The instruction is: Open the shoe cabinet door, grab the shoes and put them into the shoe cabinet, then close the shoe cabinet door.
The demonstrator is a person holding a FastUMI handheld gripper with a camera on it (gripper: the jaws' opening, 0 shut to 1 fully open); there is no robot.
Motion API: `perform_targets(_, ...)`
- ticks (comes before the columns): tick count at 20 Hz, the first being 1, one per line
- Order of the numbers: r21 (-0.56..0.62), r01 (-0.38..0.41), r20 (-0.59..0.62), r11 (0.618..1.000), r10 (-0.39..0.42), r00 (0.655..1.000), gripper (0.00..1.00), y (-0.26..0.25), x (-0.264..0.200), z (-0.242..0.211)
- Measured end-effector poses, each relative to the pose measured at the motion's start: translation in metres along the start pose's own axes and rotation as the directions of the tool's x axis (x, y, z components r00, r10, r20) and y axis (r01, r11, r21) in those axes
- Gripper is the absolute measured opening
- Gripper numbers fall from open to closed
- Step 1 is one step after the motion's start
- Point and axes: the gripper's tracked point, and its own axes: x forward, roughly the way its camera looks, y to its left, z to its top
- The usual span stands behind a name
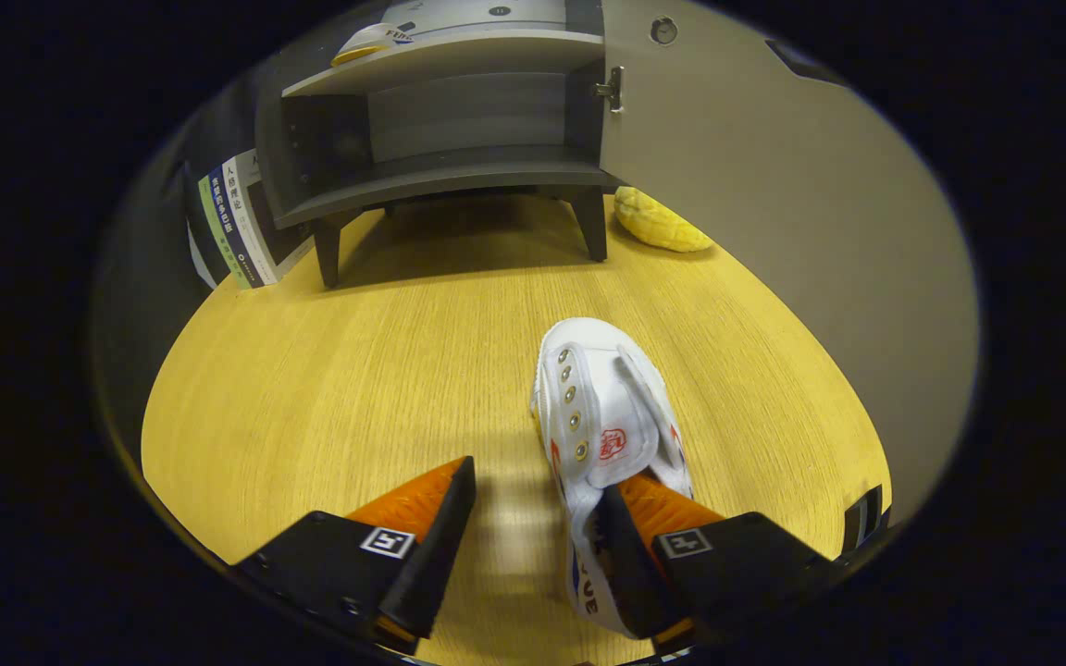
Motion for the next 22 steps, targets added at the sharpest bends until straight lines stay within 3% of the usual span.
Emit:
perform_targets(2, 0.002, 0.039, -0.012, 0.999, -0.039, 0.999, 0.46, -0.012, 0.006, -0.002)
perform_targets(4, 0.014, 0.027, -0.014, 1.0, -0.027, 1.0, 0.27, -0.01, 0.004, -0.001)
perform_targets(5, 0.016, 0.008, -0.023, 1.0, -0.008, 1.0, 0.27, -0.008, 0.006, 0.0)
perform_targets(6, 0.013, -0.005, -0.026, 1.0, 0.006, 1.0, 0.17, -0.005, 0.005, 0.001)
perform_targets(9, -0.029, -0.026, -0.046, 0.999, 0.024, 0.999, 0.11, 0.002, 0.006, -0.001)
perform_targets(10, -0.028, -0.031, -0.046, 0.999, 0.029, 0.999, 0.05, 0.001, 0.008, 0.0)
perform_targets(22, -0.062, -0.055, -0.026, 0.997, 0.054, 0.998, 0.02, 0.007, -0.025, 0.017)
